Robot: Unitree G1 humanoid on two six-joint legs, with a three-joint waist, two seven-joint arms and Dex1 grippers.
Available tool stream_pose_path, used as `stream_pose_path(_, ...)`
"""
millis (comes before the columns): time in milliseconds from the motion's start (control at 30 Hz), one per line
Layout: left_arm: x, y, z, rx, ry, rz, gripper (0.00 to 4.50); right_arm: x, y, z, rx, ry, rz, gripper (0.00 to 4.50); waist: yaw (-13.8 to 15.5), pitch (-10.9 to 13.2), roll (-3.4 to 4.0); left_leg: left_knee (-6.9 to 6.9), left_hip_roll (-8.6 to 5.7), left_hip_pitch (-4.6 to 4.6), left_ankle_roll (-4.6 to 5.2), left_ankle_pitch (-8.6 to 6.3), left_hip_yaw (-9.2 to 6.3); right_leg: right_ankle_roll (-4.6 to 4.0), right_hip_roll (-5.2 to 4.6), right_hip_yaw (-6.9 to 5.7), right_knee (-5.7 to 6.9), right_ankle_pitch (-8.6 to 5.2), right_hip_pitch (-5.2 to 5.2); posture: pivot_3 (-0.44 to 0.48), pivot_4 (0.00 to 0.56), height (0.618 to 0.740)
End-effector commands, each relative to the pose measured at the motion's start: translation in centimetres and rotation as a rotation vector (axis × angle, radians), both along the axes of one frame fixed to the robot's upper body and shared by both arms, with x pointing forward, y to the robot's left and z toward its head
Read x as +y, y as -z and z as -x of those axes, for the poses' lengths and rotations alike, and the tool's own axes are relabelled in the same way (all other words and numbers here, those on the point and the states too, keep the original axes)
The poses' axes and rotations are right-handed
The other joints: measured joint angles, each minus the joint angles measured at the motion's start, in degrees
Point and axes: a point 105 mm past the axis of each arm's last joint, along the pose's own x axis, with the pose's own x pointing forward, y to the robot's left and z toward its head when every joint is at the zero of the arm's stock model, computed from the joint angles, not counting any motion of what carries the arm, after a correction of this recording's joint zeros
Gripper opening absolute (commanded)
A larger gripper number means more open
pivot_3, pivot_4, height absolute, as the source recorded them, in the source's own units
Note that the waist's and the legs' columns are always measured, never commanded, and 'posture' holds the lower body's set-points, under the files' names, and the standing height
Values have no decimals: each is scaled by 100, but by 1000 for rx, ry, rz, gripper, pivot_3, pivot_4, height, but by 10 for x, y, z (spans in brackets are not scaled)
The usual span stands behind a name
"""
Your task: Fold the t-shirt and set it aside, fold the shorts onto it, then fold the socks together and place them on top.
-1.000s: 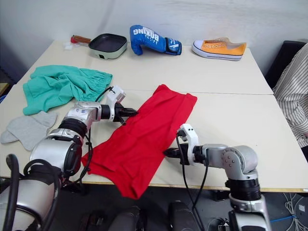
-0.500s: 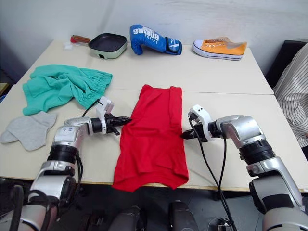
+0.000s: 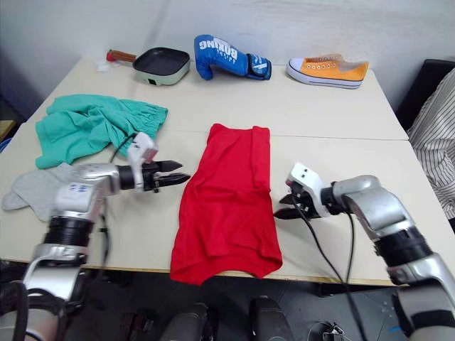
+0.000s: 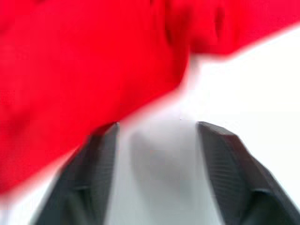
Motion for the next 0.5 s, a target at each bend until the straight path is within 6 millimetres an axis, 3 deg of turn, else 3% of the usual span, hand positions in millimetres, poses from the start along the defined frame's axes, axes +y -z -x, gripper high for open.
stream_pose_path(33,7,11,39,-68,311,-188,4126,-10,-23,10,-268,-140,124,4080,-8,4,7,0,0,0,0,0,0,-1,0,-2,-20,0,1,0,150,740)
stream_pose_path(100,13,13,55,-149,439,-272,4466,-18,-20,17,-407,-220,211,4454,1,7,10,-2,5,1,-1,0,0,-4,0,-5,-22,-2,1,0,150,740)
stream_pose_path(267,10,31,77,-387,690,-436,4466,-16,4,48,-672,-549,322,4454,13,14,21,2,5,30,9,-3,1,-4,0,-6,-31,-2,40,0,150,740)
stream_pose_path(500,-5,47,82,-563,801,-445,4466,-2,37,70,-857,-799,330,4454,3,17,27,-8,6,102,27,-14,2,-4,0,-8,-40,-2,112,0,150,740)
